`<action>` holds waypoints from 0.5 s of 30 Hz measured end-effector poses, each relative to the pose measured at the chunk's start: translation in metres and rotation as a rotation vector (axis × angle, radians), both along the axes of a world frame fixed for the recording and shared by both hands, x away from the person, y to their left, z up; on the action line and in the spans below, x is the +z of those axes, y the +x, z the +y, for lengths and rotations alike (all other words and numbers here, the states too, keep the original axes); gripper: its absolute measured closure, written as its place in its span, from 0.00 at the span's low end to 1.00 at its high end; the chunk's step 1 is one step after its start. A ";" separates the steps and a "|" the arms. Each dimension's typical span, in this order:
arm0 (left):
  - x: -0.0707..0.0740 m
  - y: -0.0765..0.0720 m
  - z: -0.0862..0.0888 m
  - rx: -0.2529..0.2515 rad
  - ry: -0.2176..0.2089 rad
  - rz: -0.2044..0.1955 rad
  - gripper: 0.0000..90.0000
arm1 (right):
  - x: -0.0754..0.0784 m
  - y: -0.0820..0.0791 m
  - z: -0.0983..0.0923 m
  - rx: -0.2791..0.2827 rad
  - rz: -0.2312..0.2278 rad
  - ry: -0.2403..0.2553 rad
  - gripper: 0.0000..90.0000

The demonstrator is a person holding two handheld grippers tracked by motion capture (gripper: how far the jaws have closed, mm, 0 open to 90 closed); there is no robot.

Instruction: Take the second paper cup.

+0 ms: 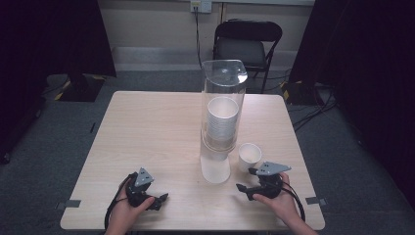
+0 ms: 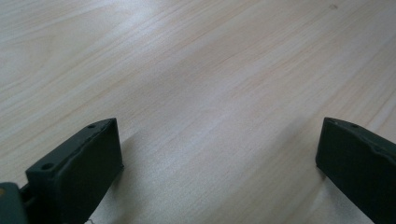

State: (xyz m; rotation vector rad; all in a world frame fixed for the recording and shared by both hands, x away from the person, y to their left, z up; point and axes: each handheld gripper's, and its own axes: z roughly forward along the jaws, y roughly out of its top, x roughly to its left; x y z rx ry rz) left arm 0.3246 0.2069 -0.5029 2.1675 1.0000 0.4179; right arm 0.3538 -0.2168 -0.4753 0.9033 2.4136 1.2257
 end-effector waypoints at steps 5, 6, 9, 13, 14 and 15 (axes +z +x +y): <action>0.000 0.000 0.000 0.000 0.000 0.000 0.00 | -0.003 0.021 0.004 -0.031 -0.015 -0.027 0.23; 0.000 0.000 0.000 0.000 0.000 0.000 0.00 | -0.005 0.026 0.004 -0.037 -0.013 -0.030 0.23; 0.000 0.000 0.000 0.000 0.000 0.000 0.00 | -0.004 0.029 0.009 -0.037 -0.008 -0.013 0.25; 0.000 0.000 0.000 0.000 0.000 0.000 0.00 | 0.006 0.023 0.023 -0.001 -0.031 0.020 0.24; 0.000 0.000 0.000 0.000 0.000 0.000 0.00 | 0.008 0.022 0.026 0.005 -0.023 0.050 0.24; 0.000 0.000 0.000 0.000 0.000 0.000 0.00 | 0.011 0.023 0.030 0.010 -0.027 0.064 0.22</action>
